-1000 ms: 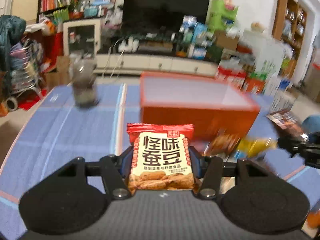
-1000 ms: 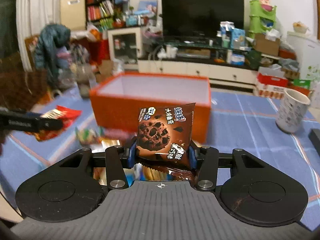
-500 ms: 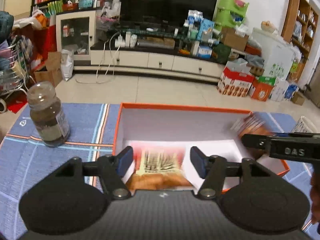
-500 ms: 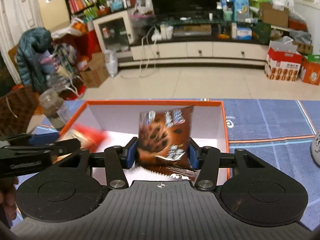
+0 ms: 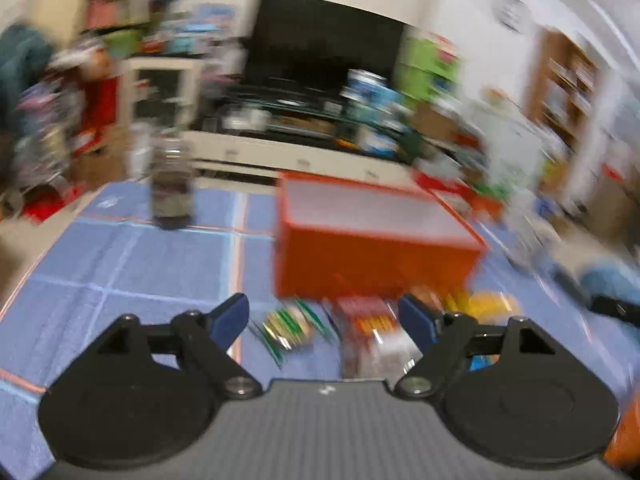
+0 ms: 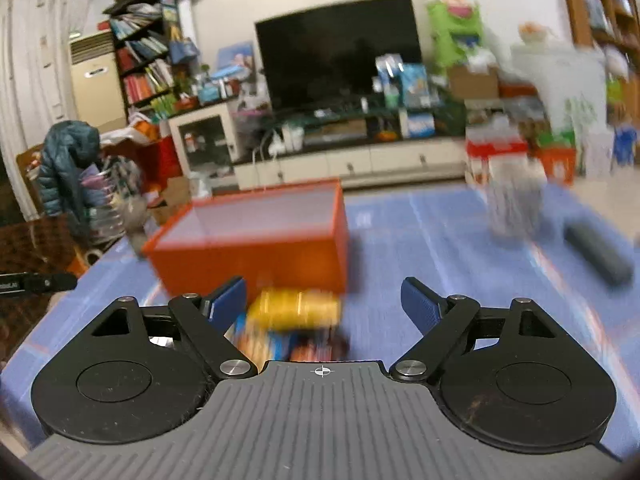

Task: Organize snacks
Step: 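Grasp the blue wafer bar with left tool while right tool approaches yellow barcode bar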

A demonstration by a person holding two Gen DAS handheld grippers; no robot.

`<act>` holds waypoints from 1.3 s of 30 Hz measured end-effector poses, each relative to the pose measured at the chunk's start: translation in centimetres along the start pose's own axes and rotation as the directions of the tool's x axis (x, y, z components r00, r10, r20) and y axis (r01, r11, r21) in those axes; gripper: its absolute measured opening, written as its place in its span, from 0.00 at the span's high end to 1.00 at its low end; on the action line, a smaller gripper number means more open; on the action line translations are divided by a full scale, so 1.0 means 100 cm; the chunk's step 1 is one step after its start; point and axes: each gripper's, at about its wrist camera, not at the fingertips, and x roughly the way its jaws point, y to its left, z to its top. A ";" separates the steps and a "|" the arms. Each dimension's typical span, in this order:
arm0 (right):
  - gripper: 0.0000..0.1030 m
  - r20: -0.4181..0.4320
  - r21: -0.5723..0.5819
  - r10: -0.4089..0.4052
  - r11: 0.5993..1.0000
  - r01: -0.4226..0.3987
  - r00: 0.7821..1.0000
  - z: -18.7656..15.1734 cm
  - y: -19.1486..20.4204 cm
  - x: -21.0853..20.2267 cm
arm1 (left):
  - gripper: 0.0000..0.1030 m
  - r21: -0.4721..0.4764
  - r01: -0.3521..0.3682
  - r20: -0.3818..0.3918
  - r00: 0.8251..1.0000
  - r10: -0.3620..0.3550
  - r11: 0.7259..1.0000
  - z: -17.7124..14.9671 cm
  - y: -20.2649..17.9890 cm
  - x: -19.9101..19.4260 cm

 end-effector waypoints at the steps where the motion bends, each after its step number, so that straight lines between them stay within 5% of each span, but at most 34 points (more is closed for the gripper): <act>1: 0.25 -0.026 0.006 0.002 1.000 -0.002 1.000 -0.013 0.000 -0.002 | 0.21 0.072 0.043 -0.022 0.999 -0.041 0.997 -0.009 -0.003 -0.001; 7: 0.31 -0.146 0.005 0.062 0.998 -0.062 0.987 -0.040 -0.001 0.013 | 0.21 0.424 0.184 -0.184 0.976 -0.114 0.887 -0.055 -0.023 0.015; 17: 0.32 -0.179 -0.041 0.040 0.998 -0.048 0.983 -0.048 0.009 0.029 | 0.19 0.605 0.236 -0.313 0.949 -0.046 0.760 -0.089 -0.051 0.040; 19: 0.32 -0.178 -0.038 0.040 0.998 -0.047 0.983 -0.047 0.008 0.030 | 0.19 0.596 0.227 -0.323 0.946 -0.029 0.770 -0.093 -0.051 0.033; 24: 0.32 -0.194 -0.051 0.034 0.998 -0.045 0.980 -0.051 0.010 0.033 | 0.18 0.424 0.215 -0.375 0.926 -0.046 0.880 -0.096 -0.045 0.018; 30: 0.32 -0.184 -0.093 0.008 0.995 -0.025 0.983 -0.057 0.017 0.032 | 0.17 0.213 0.098 -0.342 0.939 -0.019 0.972 -0.088 -0.035 0.015; 33: 0.32 -0.189 -0.099 -0.020 0.995 0.001 0.982 -0.060 0.017 0.033 | 0.17 0.143 0.080 -0.339 0.940 -0.027 0.987 -0.087 -0.031 0.017; 39: 0.32 -0.204 -0.079 -0.025 0.997 0.009 0.979 -0.064 0.017 0.038 | 0.15 0.174 0.066 -0.327 0.945 -0.006 0.983 -0.082 -0.036 0.021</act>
